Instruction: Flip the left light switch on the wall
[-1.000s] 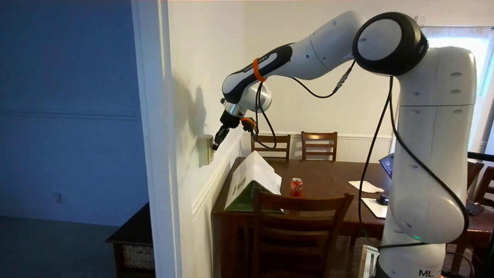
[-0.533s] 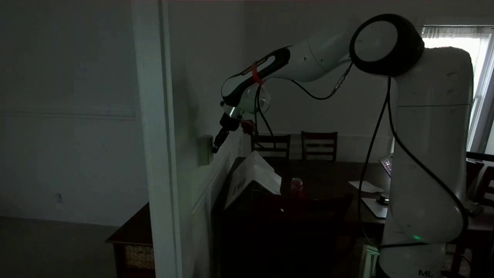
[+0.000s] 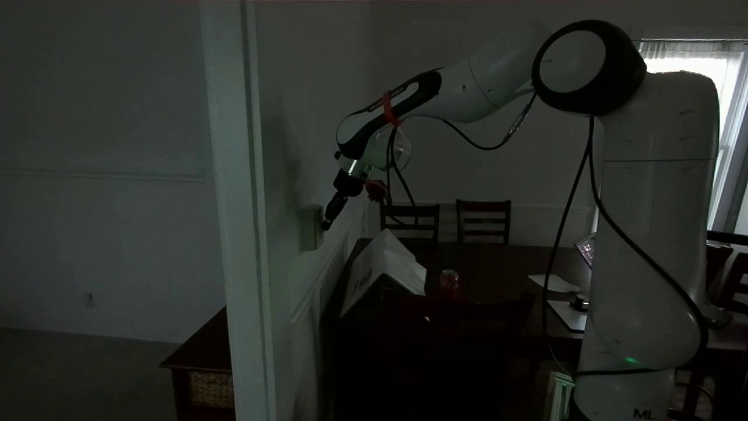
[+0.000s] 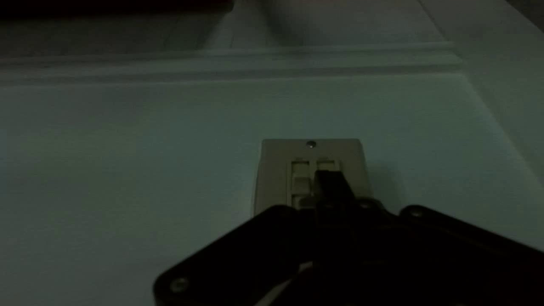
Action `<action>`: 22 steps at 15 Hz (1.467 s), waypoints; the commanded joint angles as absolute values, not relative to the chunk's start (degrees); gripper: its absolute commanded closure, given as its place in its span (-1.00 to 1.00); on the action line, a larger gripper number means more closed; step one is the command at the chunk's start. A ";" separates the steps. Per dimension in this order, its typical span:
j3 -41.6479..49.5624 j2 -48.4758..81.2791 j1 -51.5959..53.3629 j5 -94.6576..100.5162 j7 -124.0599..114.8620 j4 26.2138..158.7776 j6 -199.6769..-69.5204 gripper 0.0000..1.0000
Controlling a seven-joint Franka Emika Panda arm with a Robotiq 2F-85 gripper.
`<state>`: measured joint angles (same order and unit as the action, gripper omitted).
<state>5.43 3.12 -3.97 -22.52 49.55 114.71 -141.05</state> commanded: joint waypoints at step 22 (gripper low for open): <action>7.25 -37.34 -6.32 -5.08 11.03 131.37 -122.66 -1.00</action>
<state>6.07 -37.33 -7.91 -6.19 11.86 131.56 -122.74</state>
